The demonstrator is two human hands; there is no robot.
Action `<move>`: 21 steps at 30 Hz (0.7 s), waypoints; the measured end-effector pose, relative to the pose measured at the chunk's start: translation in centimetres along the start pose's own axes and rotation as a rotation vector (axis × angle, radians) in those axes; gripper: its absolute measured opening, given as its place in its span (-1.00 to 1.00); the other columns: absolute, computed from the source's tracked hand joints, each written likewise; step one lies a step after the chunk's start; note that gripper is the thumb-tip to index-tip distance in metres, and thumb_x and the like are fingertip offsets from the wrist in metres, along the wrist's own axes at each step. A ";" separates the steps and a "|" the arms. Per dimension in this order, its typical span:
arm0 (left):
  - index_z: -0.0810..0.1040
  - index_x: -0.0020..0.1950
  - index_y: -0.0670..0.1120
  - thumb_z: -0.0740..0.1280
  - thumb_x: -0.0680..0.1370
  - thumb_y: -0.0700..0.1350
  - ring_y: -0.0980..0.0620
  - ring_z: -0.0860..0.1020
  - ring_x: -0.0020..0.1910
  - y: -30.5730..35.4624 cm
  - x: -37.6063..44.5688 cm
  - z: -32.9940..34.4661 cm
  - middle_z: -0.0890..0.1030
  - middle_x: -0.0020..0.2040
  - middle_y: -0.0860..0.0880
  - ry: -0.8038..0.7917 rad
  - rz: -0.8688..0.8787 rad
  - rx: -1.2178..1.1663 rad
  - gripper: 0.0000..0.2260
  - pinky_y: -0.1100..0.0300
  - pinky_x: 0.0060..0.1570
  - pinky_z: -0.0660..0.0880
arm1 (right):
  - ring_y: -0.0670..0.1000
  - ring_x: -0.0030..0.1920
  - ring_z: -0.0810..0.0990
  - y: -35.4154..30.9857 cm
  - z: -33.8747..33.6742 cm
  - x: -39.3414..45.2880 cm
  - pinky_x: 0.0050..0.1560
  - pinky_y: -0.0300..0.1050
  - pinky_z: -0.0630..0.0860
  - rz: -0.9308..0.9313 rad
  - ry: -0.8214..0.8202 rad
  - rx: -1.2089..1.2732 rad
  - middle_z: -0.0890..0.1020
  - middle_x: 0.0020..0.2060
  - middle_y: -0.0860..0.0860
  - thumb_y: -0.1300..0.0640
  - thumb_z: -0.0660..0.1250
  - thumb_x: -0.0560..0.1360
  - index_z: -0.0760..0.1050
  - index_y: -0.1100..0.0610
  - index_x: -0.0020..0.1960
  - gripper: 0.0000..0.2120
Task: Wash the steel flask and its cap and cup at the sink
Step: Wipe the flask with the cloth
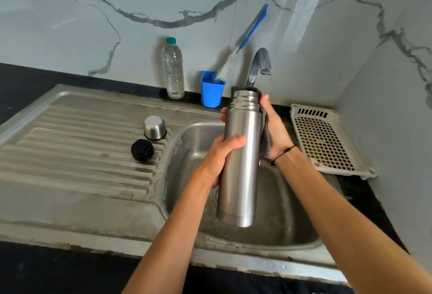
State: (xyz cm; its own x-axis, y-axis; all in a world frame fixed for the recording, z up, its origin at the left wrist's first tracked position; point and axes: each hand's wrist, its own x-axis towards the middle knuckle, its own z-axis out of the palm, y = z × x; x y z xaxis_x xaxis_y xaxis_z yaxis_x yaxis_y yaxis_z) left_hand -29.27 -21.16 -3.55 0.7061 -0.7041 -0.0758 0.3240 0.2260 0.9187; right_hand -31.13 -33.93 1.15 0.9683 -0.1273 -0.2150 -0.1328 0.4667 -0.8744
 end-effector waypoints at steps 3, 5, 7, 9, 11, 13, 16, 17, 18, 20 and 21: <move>0.55 0.08 -0.12 0.45 0.14 0.15 -0.10 0.64 -0.15 0.1 0.4 0.4 0.67 -0.15 -0.12 0.218 0.028 0.028 -0.42 0.01 -0.11 0.58 | 0.04 -0.07 0.67 0.9 0.6 -0.2 -0.05 -0.09 0.61 -0.063 0.201 0.038 0.67 -0.03 0.10 -0.28 0.03 0.56 0.55 0.13 0.16 -0.44; 0.55 0.08 -0.03 0.46 0.14 0.15 -0.04 0.65 -0.09 0.1 0.6 0.4 0.68 -0.09 -0.08 0.283 0.048 -0.001 -0.44 0.02 -0.06 0.59 | 0.04 -0.07 0.68 1.9 0.7 -1.0 -0.11 -0.11 0.63 -0.123 0.250 -0.059 0.69 -0.06 0.07 -0.22 0.05 0.58 0.57 0.10 0.11 -0.52; 0.55 0.05 0.00 0.46 0.16 0.13 0.01 0.65 -0.12 0.3 0.7 0.2 0.67 -0.12 -0.05 0.319 0.057 0.009 -0.50 0.06 -0.09 0.59 | 0.07 -0.02 0.67 3.1 0.7 -1.9 -0.05 -0.06 0.62 -0.173 0.289 -0.185 0.69 -0.04 0.09 -0.13 0.07 0.61 0.57 0.11 0.10 -0.59; 0.55 -0.01 0.01 0.46 0.22 0.07 0.03 0.64 -0.18 0.5 0.6 0.2 0.66 -0.17 -0.03 0.370 0.056 -0.012 -0.62 0.07 -0.11 0.58 | 0.08 0.05 0.65 4.4 0.4 -2.9 0.09 0.02 0.58 -0.179 0.295 -0.288 0.67 0.03 0.11 -0.06 0.08 0.63 0.53 0.12 0.19 -0.63; 0.54 -0.05 0.03 0.42 0.26 0.06 0.03 0.63 -0.20 0.6 0.5 0.0 0.65 -0.19 -0.02 0.437 0.044 -0.035 -0.70 0.05 -0.12 0.57 | 0.04 0.08 0.63 5.7 0.0 -3.8 0.13 -0.02 0.55 -0.185 0.259 -0.392 0.65 0.06 0.06 -0.03 0.08 0.63 0.48 0.08 0.24 -0.67; 0.55 -0.05 0.05 0.42 0.26 0.07 -0.02 0.64 -0.15 0.5 0.4 0.0 0.66 -0.15 -0.04 0.491 0.029 -0.031 -0.70 0.01 -0.07 0.58 | -0.09 0.01 0.63 6.8 -0.1 -4.5 0.04 -0.21 0.56 -0.190 0.259 -0.427 0.66 0.00 -0.07 -0.02 0.08 0.63 0.49 -0.02 0.19 -0.74; 0.54 -0.02 0.04 0.45 0.26 0.07 -0.02 0.64 -0.13 0.2 -0.1 0.1 0.65 -0.12 -0.04 0.579 0.080 0.015 -0.67 0.02 -0.09 0.58 | -0.12 -0.09 0.62 8.5 0.1 -4.7 -0.04 -0.22 0.55 -0.193 0.349 -0.521 0.66 -0.11 -0.11 -0.06 0.09 0.63 0.51 -0.13 -0.03 -0.78; 0.53 -0.01 0.05 0.47 0.27 0.06 0.02 0.63 -0.15 0.1 -0.3 0.0 0.64 -0.13 -0.01 0.614 0.111 0.055 -0.67 0.06 -0.12 0.57 | -0.03 -0.11 0.62 9.2 0.2 -4.6 -0.04 -0.10 0.54 -0.198 0.396 -0.554 0.66 -0.14 -0.05 -0.08 0.10 0.61 0.52 -0.08 -0.09 -0.75; 0.50 -0.01 0.07 0.49 0.29 0.04 0.07 0.62 -0.16 0.2 -0.7 -0.1 0.63 -0.13 0.03 0.645 0.145 0.110 -0.67 0.12 -0.15 0.54 | 0.03 -0.19 0.59 9.7 0.4 -4.4 -0.09 0.01 0.51 -0.211 0.434 -0.566 0.64 -0.23 -0.02 -0.10 0.13 0.60 0.51 -0.01 -0.16 -0.71; 0.43 -0.01 0.17 0.51 0.31 0.03 0.20 0.58 -0.17 0.4 -1.7 -0.5 0.59 -0.12 0.11 0.689 0.209 0.226 -0.65 0.25 -0.18 0.48 | -0.03 -0.36 0.43 10.6 1.0 -4.2 -0.27 0.00 0.39 -0.257 0.470 -0.541 0.50 -0.44 -0.10 -0.05 0.19 0.59 0.40 0.09 -0.32 -0.64; 0.40 -0.03 0.20 0.51 0.29 0.05 0.27 0.56 -0.18 0.6 -2.3 -0.7 0.57 -0.11 0.14 0.710 0.247 0.277 -0.63 0.31 -0.19 0.47 | -0.08 -0.39 0.37 10.8 1.4 -4.0 -0.29 -0.06 0.35 -0.284 0.469 -0.502 0.44 -0.49 -0.16 0.00 0.22 0.59 0.35 0.07 -0.35 -0.64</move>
State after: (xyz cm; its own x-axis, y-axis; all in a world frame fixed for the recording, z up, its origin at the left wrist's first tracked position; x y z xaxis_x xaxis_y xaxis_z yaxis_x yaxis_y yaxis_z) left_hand -30.26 -18.90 -3.10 0.9993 -0.0382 -0.0009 0.0039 0.0782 0.9969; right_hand -36.11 -27.18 -6.84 0.8025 -0.5964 -0.0155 -0.0800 -0.0819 -0.9934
